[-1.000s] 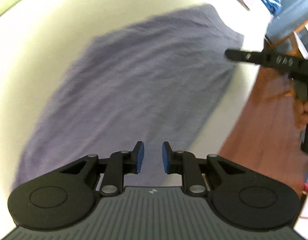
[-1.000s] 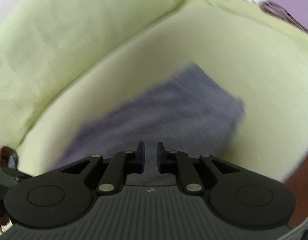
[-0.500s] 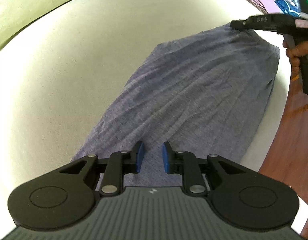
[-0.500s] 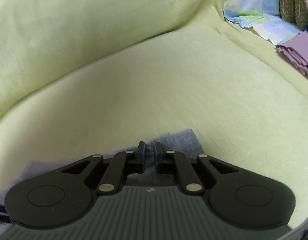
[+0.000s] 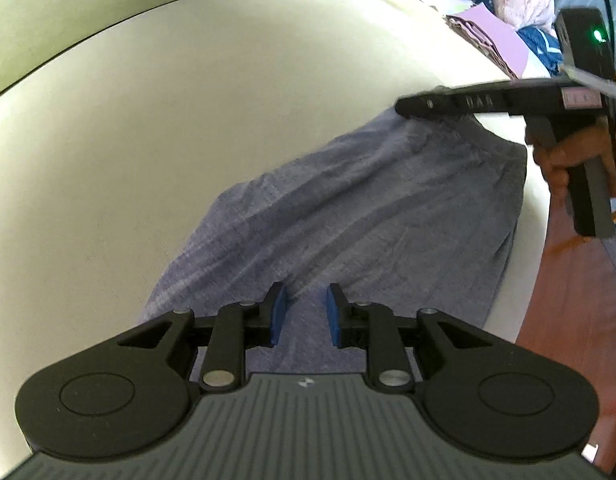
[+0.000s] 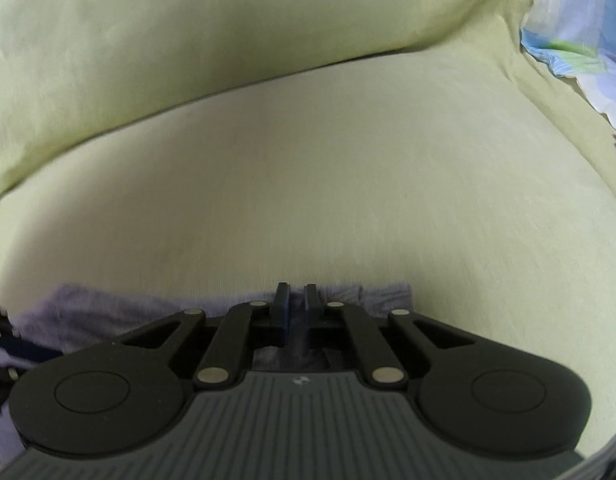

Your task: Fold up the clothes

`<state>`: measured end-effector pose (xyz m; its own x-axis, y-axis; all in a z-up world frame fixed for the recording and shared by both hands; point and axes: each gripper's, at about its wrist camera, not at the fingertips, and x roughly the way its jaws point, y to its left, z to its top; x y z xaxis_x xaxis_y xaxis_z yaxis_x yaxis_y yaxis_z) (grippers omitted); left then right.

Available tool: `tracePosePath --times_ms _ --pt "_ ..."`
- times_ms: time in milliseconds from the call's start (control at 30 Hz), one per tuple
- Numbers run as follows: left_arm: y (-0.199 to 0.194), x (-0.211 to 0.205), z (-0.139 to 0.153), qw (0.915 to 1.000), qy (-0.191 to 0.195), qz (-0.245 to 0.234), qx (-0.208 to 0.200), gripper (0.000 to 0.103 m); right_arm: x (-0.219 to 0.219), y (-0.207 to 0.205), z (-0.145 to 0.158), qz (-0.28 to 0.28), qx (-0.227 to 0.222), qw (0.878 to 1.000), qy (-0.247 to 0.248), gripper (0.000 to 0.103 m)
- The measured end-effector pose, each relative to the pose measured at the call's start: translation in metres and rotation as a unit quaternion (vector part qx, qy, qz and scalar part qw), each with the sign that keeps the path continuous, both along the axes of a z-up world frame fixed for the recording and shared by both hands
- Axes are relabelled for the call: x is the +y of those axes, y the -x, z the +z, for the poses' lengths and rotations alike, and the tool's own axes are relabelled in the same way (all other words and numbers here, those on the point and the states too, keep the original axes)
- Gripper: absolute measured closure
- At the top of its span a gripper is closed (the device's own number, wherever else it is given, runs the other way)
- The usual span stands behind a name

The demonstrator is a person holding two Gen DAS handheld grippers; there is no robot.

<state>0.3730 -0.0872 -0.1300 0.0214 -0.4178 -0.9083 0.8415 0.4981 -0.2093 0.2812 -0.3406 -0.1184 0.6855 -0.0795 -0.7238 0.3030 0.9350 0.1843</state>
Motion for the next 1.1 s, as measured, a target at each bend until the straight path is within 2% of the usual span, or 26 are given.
tracePosePath --times_ms 33,133,200,233,267,300,400,467,600,667,733,833,867,933,1033,1100 --pt "-0.001 -0.002 0.002 1.0 -0.009 0.002 0.004 0.077 0.003 0.005 0.007 -0.001 -0.012 1.0 -0.002 0.093" --pt "-0.006 -0.009 0.005 0.9986 -0.051 0.013 0.009 0.075 0.011 0.025 0.023 -0.006 -0.041 0.999 -0.021 0.093" --pt "-0.01 -0.018 0.006 0.9946 -0.102 0.022 0.003 0.075 0.015 0.036 0.025 -0.012 -0.042 0.999 -0.032 0.092" --pt "-0.012 -0.02 0.007 0.9932 -0.114 0.025 0.002 0.073 0.019 0.045 0.024 -0.016 -0.037 0.998 -0.041 0.092" --pt "-0.014 -0.022 0.007 0.9924 -0.12 0.028 0.004 0.067 0.024 0.053 0.02 -0.02 -0.027 0.998 -0.052 0.092" --pt "-0.015 -0.024 0.008 0.9917 -0.125 0.03 0.005 0.063 0.029 0.061 0.013 -0.024 -0.014 0.998 -0.063 0.092" --pt "-0.015 -0.029 0.006 0.9906 -0.134 0.025 0.003 0.062 0.038 0.069 -0.007 -0.029 0.023 0.996 -0.076 0.092" --pt "-0.014 -0.03 0.002 0.9902 -0.139 0.016 -0.001 0.06 0.047 0.076 -0.017 -0.036 0.033 0.996 -0.07 0.094" --pt "-0.011 -0.034 0.005 0.9891 -0.146 -0.015 -0.015 0.059 0.048 0.084 -0.008 -0.069 0.008 0.995 -0.071 0.09" --pt "-0.011 -0.038 0.016 0.99 -0.136 -0.037 -0.015 0.059 0.048 0.095 0.003 -0.094 -0.018 0.993 -0.076 0.088" --pt "-0.011 -0.047 0.03 0.9902 -0.117 -0.076 -0.013 0.058 0.045 0.108 0.016 -0.132 -0.047 0.987 -0.081 0.072" --pt "-0.014 -0.077 0.044 0.9833 -0.083 -0.162 -0.012 0.056 0.041 0.134 0.026 -0.202 -0.074 0.972 -0.091 0.068" --pt "-0.016 -0.087 0.045 0.9805 -0.076 -0.181 -0.013 0.054 0.038 0.146 0.024 -0.237 -0.082 0.962 -0.103 0.066" --pt "-0.021 -0.11 0.047 0.9736 -0.061 -0.219 -0.015 0.053 0.031 0.169 0.012 -0.312 -0.098 0.935 -0.135 0.06" --pt "-0.032 -0.15 0.046 0.9623 -0.042 -0.269 -0.005 0.048 0.025 0.179 -0.007 -0.359 -0.116 0.911 -0.169 0.06" --pt "-0.038 -0.179 0.04 0.9517 -0.04 -0.303 0.025 0.048 0.02 0.181 -0.019 -0.38 -0.132 0.897 -0.183 0.058"
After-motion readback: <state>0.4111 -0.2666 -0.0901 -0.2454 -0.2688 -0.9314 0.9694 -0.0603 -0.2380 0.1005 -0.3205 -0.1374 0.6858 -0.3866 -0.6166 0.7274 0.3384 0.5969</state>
